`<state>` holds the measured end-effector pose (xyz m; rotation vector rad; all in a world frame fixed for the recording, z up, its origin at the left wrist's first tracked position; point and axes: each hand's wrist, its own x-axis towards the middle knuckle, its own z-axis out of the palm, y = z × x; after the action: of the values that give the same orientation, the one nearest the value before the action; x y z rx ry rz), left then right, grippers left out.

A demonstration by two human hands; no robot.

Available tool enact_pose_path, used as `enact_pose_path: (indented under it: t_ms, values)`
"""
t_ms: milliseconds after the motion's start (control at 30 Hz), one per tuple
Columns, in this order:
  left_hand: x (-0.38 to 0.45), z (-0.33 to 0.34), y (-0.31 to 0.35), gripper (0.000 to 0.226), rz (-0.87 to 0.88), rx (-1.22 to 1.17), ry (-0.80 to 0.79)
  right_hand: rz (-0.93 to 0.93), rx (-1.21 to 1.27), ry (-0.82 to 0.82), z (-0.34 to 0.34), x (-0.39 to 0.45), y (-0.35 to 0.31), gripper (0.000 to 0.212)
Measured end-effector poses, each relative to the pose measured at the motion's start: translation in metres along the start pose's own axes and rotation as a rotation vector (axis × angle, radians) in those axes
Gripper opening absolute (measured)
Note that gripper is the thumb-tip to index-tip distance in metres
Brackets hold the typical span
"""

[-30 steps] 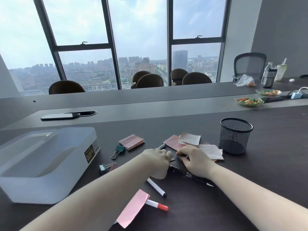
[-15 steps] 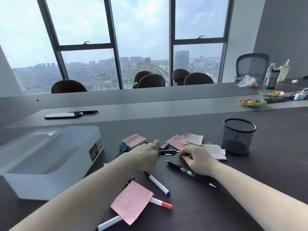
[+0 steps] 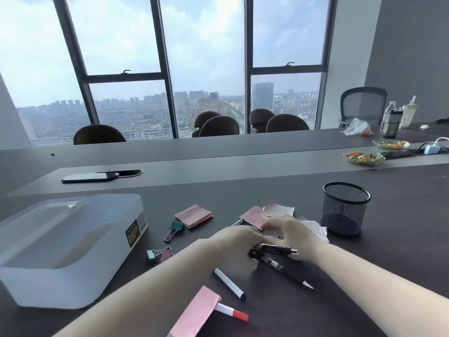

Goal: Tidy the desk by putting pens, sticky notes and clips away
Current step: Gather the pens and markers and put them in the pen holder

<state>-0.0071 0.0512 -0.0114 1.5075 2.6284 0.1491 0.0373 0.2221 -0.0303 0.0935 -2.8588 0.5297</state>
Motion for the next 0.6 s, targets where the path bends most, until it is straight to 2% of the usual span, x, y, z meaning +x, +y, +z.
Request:
enact_pose_path:
  t_ms: [100, 400, 467, 600]
  values:
    - [0.004, 0.0, -0.006, 0.03, -0.013, 0.004, -0.051, -0.056, 0.001, -0.043, -0.006, 0.016, -0.009, 0.031]
    - [-0.015, -0.006, -0.042, 0.014, -0.003, -0.001, -0.078, -0.18, -0.237, -0.409, 0.004, 0.073, -0.046, 0.043]
    - [-0.022, -0.008, -0.052, 0.005, -0.002, 0.03, -0.063, -0.214, -0.298, -0.407, 0.008, 0.077, -0.048, 0.041]
    - [-0.032, -0.017, -0.067, 0.002, -0.046, -0.015, -0.021, -0.262, -0.416, -0.431, 0.008, 0.082, -0.054, 0.029]
